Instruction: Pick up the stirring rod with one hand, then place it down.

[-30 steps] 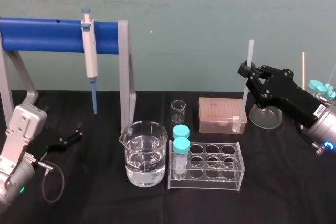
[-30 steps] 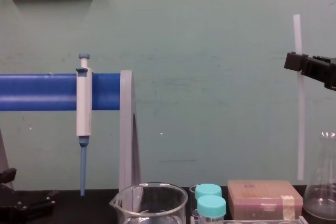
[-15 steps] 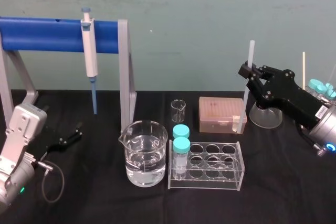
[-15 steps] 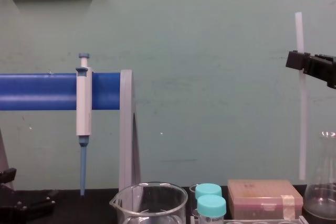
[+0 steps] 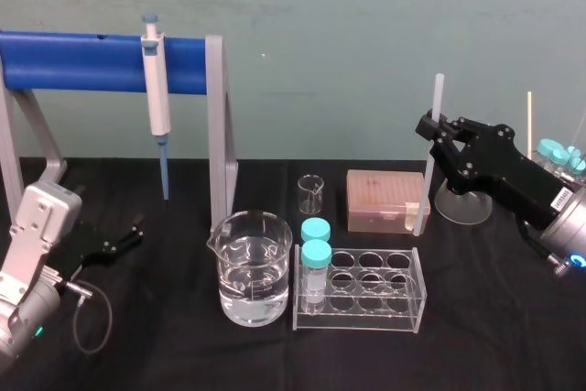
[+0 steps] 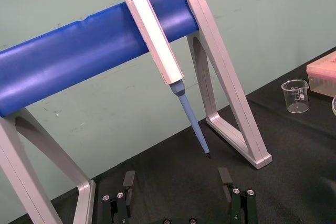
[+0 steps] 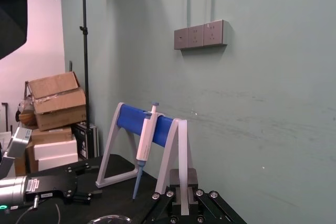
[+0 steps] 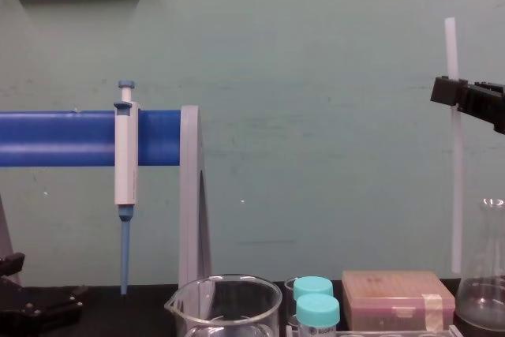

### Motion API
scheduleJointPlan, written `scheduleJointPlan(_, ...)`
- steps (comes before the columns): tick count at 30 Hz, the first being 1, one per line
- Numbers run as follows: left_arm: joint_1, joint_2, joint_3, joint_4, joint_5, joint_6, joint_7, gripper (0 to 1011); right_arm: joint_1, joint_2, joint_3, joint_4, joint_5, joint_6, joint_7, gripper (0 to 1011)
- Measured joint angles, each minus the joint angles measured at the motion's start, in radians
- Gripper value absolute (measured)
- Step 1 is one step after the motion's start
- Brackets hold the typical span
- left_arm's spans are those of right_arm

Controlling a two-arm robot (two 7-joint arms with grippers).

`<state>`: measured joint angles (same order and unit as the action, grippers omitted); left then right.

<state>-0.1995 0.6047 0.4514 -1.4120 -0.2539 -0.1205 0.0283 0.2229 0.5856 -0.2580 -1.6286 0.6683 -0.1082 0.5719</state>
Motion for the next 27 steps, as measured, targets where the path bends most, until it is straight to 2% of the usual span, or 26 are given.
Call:
scheduleJointPlan(13, 0.000, 0.000, 0.000, 0.000, 0.000, 0.000, 0.000, 1000, 0.009, -0.002, -0.004, 0.012, -0.002, -0.002, 0.004, 68)
scheduleJointPlan(20, 0.000, 0.000, 0.000, 0.000, 0.000, 0.000, 0.000, 1000, 0.014, 0.000, -0.027, 0.042, -0.022, -0.016, 0.032, 68)
scheduleJointPlan(27, 0.000, 0.000, 0.000, 0.000, 0.000, 0.000, 0.000, 1000, -0.006, 0.003, -0.046, 0.062, -0.043, -0.043, 0.052, 68)
